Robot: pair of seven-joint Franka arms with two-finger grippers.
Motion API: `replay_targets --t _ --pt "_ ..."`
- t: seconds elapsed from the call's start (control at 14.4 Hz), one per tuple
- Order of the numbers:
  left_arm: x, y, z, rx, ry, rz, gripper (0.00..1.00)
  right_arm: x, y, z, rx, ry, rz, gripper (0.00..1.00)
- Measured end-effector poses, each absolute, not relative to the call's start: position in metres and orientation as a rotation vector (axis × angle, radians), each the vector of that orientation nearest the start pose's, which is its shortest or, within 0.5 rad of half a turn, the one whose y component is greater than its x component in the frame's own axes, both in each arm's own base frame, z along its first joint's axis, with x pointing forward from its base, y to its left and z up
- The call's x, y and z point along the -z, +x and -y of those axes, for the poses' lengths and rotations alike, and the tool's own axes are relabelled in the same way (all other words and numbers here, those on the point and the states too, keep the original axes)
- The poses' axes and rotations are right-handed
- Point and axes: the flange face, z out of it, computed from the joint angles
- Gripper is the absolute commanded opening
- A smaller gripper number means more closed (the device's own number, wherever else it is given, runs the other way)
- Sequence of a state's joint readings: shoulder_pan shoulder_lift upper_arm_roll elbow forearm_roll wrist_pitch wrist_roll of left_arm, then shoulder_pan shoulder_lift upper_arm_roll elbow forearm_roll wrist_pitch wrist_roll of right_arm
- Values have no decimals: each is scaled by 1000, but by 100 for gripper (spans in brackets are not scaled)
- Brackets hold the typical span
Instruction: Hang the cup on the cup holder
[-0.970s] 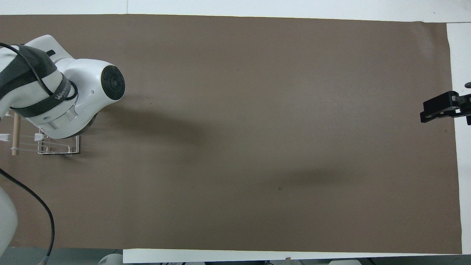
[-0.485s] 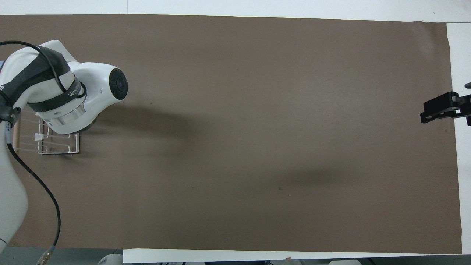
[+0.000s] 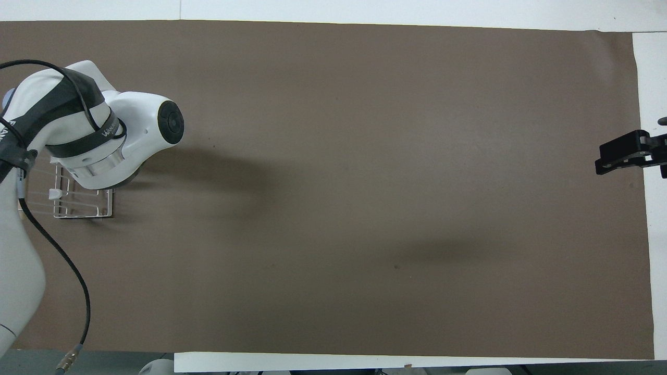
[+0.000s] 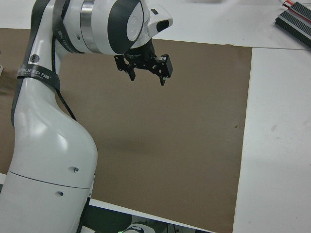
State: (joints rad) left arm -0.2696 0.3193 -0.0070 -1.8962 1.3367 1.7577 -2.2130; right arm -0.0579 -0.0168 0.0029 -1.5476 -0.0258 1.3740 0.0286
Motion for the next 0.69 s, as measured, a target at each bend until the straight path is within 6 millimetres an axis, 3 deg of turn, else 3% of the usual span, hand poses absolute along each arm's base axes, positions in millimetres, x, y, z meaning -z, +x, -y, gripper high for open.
replay_targets --t 0.21,0.35,0.42,0.55,0.62,0.69 --pt "-354 608 81 1233 -1680 1260 35 -629 527 31 -247 -3153 -135 100" --pt "-352 608 79 1229 -1691 1260 43 -630 526 31 -246 -3153 -134 100" --pt "-351 608 80 1228 -1693 1259 50 -630 526 31 -246 -3153 -134 100" --pt "-350 608 80 1226 -1696 1257 94 -630 526 31 -246 -3153 -134 100" --pt "-350 608 80 1226 -1697 1256 100 -630 526 31 -246 -3153 -134 100" --pt "-350 608 80 1225 -1699 1254 100 -630 526 31 -246 -3153 -134 100"
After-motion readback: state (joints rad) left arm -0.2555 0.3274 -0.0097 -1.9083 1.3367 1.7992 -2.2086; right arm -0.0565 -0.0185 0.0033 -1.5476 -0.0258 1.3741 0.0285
